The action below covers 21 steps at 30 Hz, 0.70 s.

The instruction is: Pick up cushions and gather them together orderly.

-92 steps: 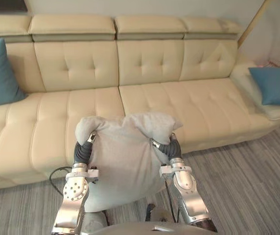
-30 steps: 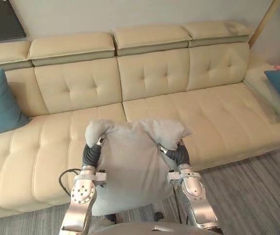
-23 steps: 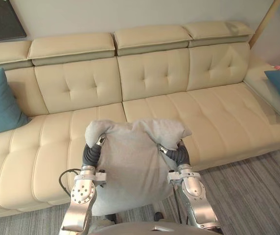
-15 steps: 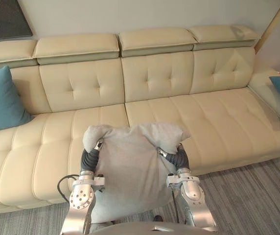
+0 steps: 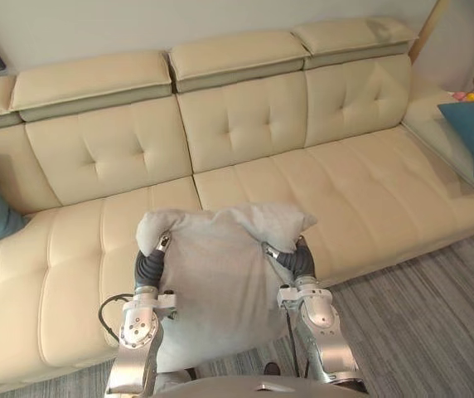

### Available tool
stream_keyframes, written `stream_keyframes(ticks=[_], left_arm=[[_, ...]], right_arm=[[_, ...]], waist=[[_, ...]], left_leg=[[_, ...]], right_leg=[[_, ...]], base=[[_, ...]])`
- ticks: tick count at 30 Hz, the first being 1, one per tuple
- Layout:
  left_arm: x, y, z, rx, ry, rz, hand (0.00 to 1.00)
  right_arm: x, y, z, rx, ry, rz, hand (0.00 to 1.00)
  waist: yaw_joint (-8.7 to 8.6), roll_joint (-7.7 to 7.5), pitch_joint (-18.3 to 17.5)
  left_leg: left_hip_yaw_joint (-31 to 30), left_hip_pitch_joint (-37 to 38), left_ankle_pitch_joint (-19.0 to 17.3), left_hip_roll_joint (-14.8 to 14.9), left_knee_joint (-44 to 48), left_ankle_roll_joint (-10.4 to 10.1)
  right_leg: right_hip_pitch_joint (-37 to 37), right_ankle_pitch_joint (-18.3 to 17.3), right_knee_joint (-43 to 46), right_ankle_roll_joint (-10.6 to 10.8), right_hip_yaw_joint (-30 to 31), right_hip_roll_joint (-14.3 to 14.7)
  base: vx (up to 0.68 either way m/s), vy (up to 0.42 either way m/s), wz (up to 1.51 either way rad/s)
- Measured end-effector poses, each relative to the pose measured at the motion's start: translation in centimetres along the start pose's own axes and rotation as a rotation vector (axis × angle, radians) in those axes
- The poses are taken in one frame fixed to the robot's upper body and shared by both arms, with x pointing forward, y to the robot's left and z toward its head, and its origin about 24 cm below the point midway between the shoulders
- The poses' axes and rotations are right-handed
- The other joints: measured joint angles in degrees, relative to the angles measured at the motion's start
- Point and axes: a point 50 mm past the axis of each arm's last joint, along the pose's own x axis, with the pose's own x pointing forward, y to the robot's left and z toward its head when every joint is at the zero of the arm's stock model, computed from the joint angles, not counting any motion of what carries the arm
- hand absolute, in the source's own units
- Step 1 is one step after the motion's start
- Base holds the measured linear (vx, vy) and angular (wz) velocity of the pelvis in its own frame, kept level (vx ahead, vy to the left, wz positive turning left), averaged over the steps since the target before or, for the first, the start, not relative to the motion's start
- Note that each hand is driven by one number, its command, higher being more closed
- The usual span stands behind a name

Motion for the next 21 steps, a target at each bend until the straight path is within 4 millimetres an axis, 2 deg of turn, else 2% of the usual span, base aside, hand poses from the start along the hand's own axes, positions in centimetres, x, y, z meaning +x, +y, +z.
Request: stream_keyframes(ticks=[1, 3, 4, 5, 6, 7, 8, 9, 10, 11, 14, 18, 21], left_arm=[[0.1, 0.0, 0.1, 0.002, -0.005, -0.002, 1.0], [0.2, 0.1, 0.2, 0.01, -0.01, -0.003, 1.0], [0.2, 0.3, 0.2, 0.02, -0.009, -0.001, 1.0], [0.3, 0.4, 0.2, 0.024, -0.011, -0.002, 1.0], [0.4, 0.4, 0.3, 0.026, -0.016, -0.002, 1.0], [0.6, 0.5, 0.6, 0.029, -0.026, 0.01, 1.0], [0.6, 0.6, 0.6, 0.033, -0.027, 0.012, 1.0], [0.6, 0.6, 0.6, 0.04, -0.027, 0.008, 1.0], [0.6, 0.6, 0.6, 0.044, -0.027, 0.004, 1.0], [0.7, 0.1, 0.3, 0.034, -0.013, -0.008, 1.0], [0.5, -0.9, 0.2, 0.011, -0.006, -0.032, 1.0], [0.5, -1.5, 0.4, -0.008, -0.016, -0.052, 1.0], [0.4, -2.3, 0.8, -0.024, -0.029, -0.08, 1.0]], right_arm=[[0.1, 0.0, 0.1, -0.001, -0.003, -0.001, 1.0], [0.1, 0.2, 0.0, 0.003, -0.001, 0.004, 1.0], [0.2, 0.4, -0.5, 0.0, 0.018, 0.014, 1.0], [0.2, 0.4, -0.6, 0.0, 0.022, 0.014, 1.0], [0.2, 0.5, -0.6, 0.004, 0.024, 0.016, 1.0], [0.2, 0.9, -0.6, 0.009, 0.023, 0.027, 1.0], [0.2, 0.9, -0.6, 0.011, 0.025, 0.028, 1.0], [0.2, 0.9, -0.6, 0.011, 0.024, 0.027, 1.0], [0.2, 0.9, -0.6, 0.01, 0.022, 0.025, 1.0], [0.2, 0.4, -0.5, -0.006, 0.017, 0.018, 1.0], [0.2, -0.5, -0.2, -0.038, 0.001, 0.002, 1.0], [-0.4, -1.0, 0.6, -0.032, -0.026, -0.023, 1.0], [-1.0, -1.8, 1.2, -0.03, -0.053, -0.061, 1.0]], waist=[[-0.47, -0.03, 1.0], [-0.78, -0.75, 1.8], [-1.26, -0.03, 3.1], [-1.51, 0.15, 3.3], [-1.57, -0.01, 3.4], [-1.47, -0.29, 3.8], [-1.66, -0.27, 3.8], [-1.8, -0.49, 3.7], [-1.88, -0.89, 3.7], [-2.31, -0.82, 3.9], [-1.13, 2.28, 2.9], [-0.8, 2.37, 2.9], [-0.63, 2.06, 2.8]], left_leg=[[-0.1, 1.4, -1.1, -0.1, 0.9, 0.6], [-0.2, 3.4, -2.6, -0.9, 0.8, 1.5], [-0.9, 5.3, -4.2, -1.2, 0.8, 3.4], [-1.3, 5.3, -4.4, -1.2, 0.9, 3.7], [-1.6, 5.2, -4.6, -1.3, 0.9, 3.8], [-2.6, 5.2, -4.8, -1.3, 0.8, 3.9], [-3.5, 5.0, -4.8, -1.3, 0.7, 3.8], [-4.3, 4.8, -5.2, -1.8, 0.9, 2.9], [-4.8, 4.7, -5.3, -2.4, 1.3, 2.1], [-7.4, 4.9, -6.6, -3.5, 3.1, 1.5], [-8.6, 4.0, -6.6, -2.3, 2.6, 1.0], [-11.1, 7.4, -6.1, -1.2, -0.9, 0.1], [-11.2, 7.8, -6.1, -1.3, 1.4, 0.0]], right_leg=[[-2.3, -0.3, 7.6, -0.4, -1.6, -1.1], [-3.6, 0.0, 14.2, -0.9, -1.6, -2.6], [-5.2, 0.0, 19.1, -5.3, -1.5, -3.3], [-5.3, -1.7, 18.6, -5.2, -1.6, -3.0], [-5.4, -3.3, 17.9, -5.0, -1.6, -2.5], [-5.9, -5.5, 13.9, -5.0, -1.2, -0.2], [-5.8, -5.5, 9.9, -4.7, -0.6, 1.5], [-4.9, -3.7, 3.4, -4.8, 1.2, 4.0], [-4.7, -1.9, 1.1, -5.5, 2.0, 4.4], [-3.4, 2.1, -0.3, -5.1, 2.3, 4.3], [-1.8, 2.5, -4.3, -5.4, 0.1, 5.1], [3.9, 3.0, -9.4, -6.1, -2.7, 6.3], [7.8, 3.0, -11.1, -6.1, -4.4, 5.7]], base=[[0.06, 0.102, -0.02], [0.05, 0.12, 0.05], [0.03, 0.091, 0.16], [0.02, 0.073, 0.2], [0.06, 0.043, 0.28], [0.06, 0.032, 0.38], [0.12, 0.03, 0.57], [0.11, -0.001, 0.52], [0.21, -0.062, 0.83], [0.21, -0.049, 0.66], [0.27, -0.005, 0.36], [0.19, -0.036, 0.29], [0.12, 0.037, 0.36]])
